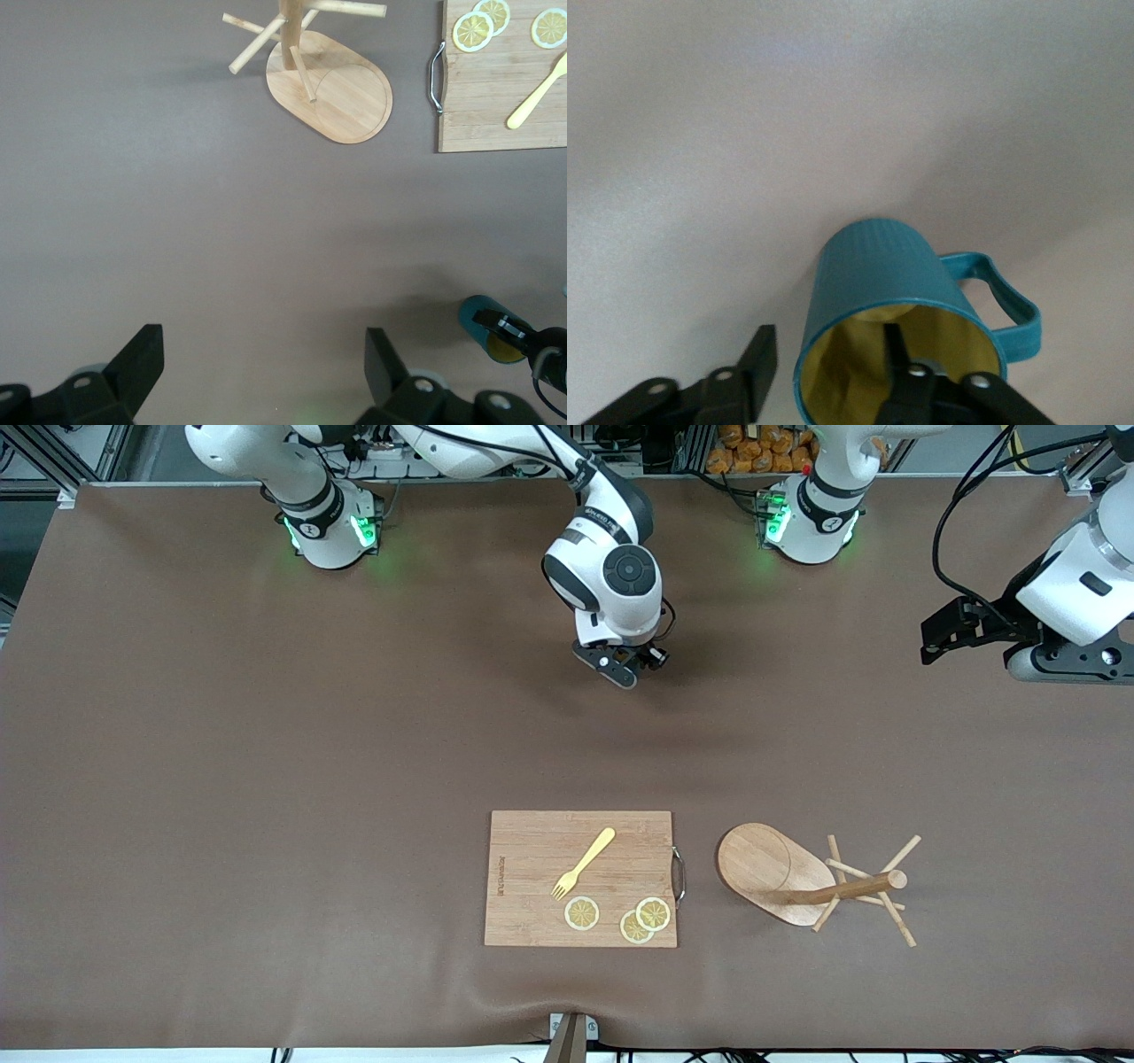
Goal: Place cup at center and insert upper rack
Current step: 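Set the mug down, open the right gripper and withdraw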
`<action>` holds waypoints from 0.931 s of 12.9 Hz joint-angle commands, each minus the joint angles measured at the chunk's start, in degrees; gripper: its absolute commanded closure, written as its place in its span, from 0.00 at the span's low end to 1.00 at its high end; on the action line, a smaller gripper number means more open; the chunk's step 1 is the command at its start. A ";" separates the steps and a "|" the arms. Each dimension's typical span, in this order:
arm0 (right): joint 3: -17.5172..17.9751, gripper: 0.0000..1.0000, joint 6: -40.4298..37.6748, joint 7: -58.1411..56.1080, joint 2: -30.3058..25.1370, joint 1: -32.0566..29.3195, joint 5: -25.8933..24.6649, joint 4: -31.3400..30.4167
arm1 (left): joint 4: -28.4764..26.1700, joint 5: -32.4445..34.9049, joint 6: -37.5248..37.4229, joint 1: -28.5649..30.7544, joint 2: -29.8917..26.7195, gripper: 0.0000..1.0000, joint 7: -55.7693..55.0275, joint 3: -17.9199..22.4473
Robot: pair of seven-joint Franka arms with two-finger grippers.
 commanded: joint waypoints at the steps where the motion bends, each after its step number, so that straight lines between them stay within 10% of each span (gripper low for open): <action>1: -0.05 0.00 -0.64 0.31 -0.71 -0.74 0.87 1.81 | 0.57 -0.34 0.22 -0.81 0.09 0.00 -0.81 -0.16; 12: -0.76 0.00 -19.33 -35.77 -27.50 -24.00 0.16 -6.79 | 0.66 -0.16 -0.31 -0.99 -0.61 0.00 -18.79 -8.23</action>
